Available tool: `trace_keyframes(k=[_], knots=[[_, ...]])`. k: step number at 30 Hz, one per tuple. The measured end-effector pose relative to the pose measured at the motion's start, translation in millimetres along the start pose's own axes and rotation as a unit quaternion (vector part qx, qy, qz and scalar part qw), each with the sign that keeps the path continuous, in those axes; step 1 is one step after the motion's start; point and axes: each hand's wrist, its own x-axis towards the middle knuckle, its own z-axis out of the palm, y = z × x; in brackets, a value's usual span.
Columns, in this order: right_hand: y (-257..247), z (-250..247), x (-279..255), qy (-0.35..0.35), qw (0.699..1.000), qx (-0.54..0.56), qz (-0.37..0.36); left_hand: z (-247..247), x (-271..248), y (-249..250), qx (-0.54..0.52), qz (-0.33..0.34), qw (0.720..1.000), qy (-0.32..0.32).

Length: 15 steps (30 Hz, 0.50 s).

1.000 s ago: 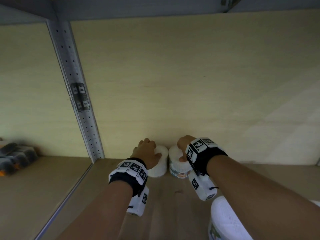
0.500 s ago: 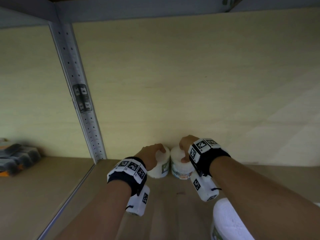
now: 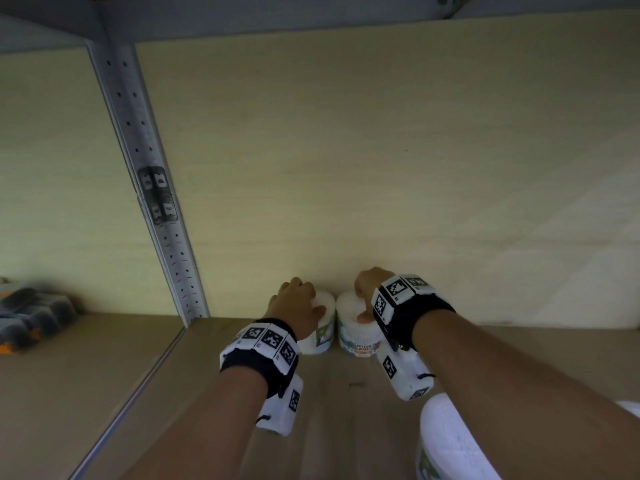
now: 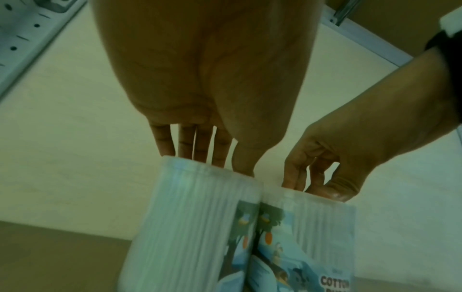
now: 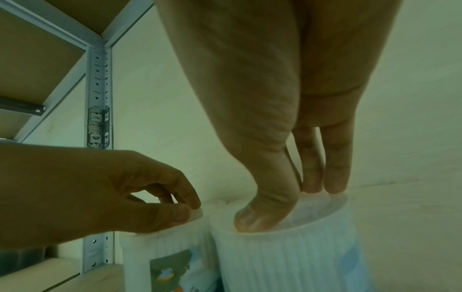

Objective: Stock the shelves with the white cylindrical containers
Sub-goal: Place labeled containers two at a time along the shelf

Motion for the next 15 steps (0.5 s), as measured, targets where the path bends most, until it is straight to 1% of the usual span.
trace_keyframes(k=[1, 3, 4, 6, 7, 8, 10, 11, 12, 14, 15], knots=[[3, 3, 1, -0.007, 1.000, 0.013, -0.002, -2, 1, -2, -0.016, 0.008, 1.000, -0.018], [3, 8, 7, -0.009, 0.999, -0.046, 0.025, -5, 1, -6, -0.044, 0.030, 0.997, -0.047], [-1, 7, 2, -0.021, 0.997, -0.069, 0.037, -7, 2, -8, -0.054, 0.039, 0.996, -0.058], [2, 9, 14, -0.039, 0.995, -0.085, 0.026, -9, 2, -12, -0.071, 0.051, 0.993, -0.080], [3, 9, 19, -0.036, 0.995, -0.088, 0.022, -10, 1, -13, -0.076, 0.055, 0.992, -0.089], [-1, 4, 10, -0.039, 0.994, -0.095, 0.027, -11, 0, -13, -0.082, 0.060, 0.990, -0.095], [3, 7, 21, -0.034, 0.994, -0.102, 0.025, -10, -1, -13, -0.102, 0.062, 0.988, -0.094], [9, 9, 31, -0.027, 0.995, -0.095, 0.026, -8, -2, -13, -0.116, 0.058, 0.988, -0.078], [12, 11, 38, -0.026, 0.994, -0.103, 0.031, -7, -2, -12, -0.122, 0.054, 0.990, -0.048], [16, 15, 44, -0.013, 0.994, -0.097, 0.038, -4, -2, -10, -0.102, 0.045, 0.993, 0.038], [9, 12, 29, -0.010, 0.995, -0.087, 0.038, -2, -2, -10, -0.092, 0.029, 0.993, 0.071]])
